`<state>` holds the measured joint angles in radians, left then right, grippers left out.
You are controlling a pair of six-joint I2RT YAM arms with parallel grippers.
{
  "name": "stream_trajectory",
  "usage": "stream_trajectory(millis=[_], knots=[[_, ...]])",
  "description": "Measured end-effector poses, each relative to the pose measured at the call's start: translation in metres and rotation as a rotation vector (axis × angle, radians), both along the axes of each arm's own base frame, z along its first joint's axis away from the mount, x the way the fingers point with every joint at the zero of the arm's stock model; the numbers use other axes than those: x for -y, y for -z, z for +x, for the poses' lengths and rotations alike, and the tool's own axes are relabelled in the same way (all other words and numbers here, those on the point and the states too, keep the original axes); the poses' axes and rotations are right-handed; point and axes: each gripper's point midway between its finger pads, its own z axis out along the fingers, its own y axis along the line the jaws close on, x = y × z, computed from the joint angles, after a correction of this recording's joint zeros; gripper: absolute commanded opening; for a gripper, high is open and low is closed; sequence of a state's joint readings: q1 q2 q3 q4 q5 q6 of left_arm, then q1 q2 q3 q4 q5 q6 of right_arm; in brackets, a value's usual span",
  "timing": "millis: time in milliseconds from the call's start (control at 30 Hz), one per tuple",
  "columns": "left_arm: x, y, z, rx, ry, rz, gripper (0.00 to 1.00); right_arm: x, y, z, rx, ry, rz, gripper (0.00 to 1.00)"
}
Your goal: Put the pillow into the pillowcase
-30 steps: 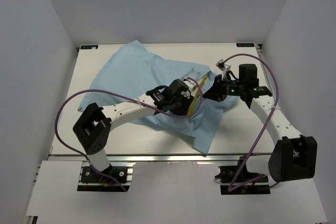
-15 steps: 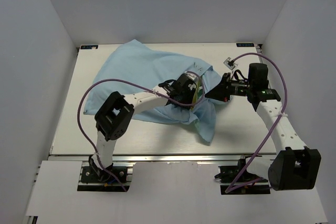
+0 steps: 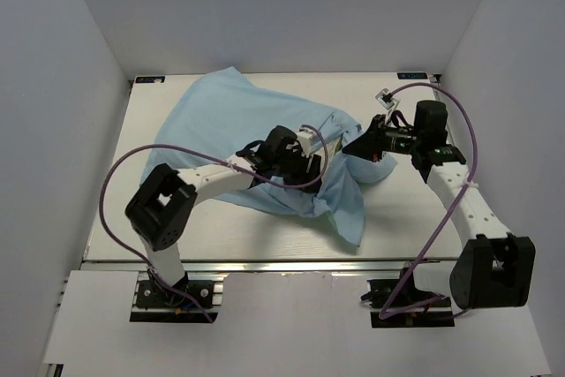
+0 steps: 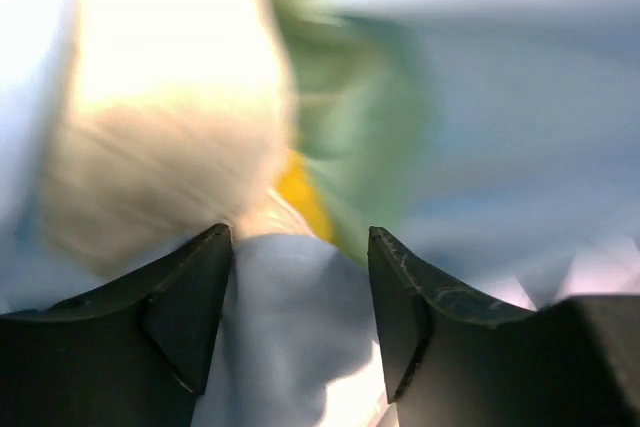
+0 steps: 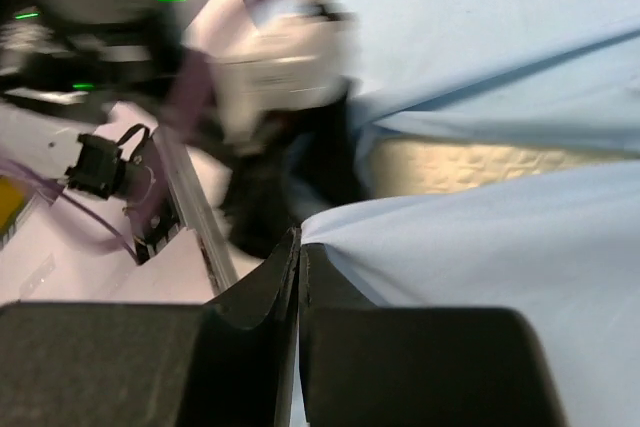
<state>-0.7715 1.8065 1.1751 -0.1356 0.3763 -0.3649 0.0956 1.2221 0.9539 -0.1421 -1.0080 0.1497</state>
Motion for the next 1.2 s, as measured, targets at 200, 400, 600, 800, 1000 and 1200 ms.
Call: stream_trajectory(millis=[200,400,600,800,1000,1200], knots=[[-0.006,-0.050,-0.044,0.037,0.186,-0.146,0.72,-0.006,0.033,0.035,-0.096,0.019,-0.041,0.00],[-0.012,-0.104,-0.052,0.100,0.206,-0.193,0.74,-0.029,0.075,0.024,-0.130,-0.079,-0.182,0.00],[-0.032,-0.170,-0.014,0.270,0.066,-0.235,0.77,-0.047,0.127,-0.023,-0.204,-0.227,-0.323,0.31],[-0.053,-0.163,0.011,0.303,-0.040,-0.159,0.77,-0.044,0.129,-0.048,-0.189,-0.319,-0.369,0.69],[-0.061,-0.126,0.027,0.288,-0.073,-0.037,0.78,0.023,0.060,0.007,0.012,-0.002,-0.329,0.89],[-0.054,-0.066,0.040,0.199,-0.049,0.077,0.78,0.063,0.028,0.038,0.091,0.195,-0.326,0.89]])
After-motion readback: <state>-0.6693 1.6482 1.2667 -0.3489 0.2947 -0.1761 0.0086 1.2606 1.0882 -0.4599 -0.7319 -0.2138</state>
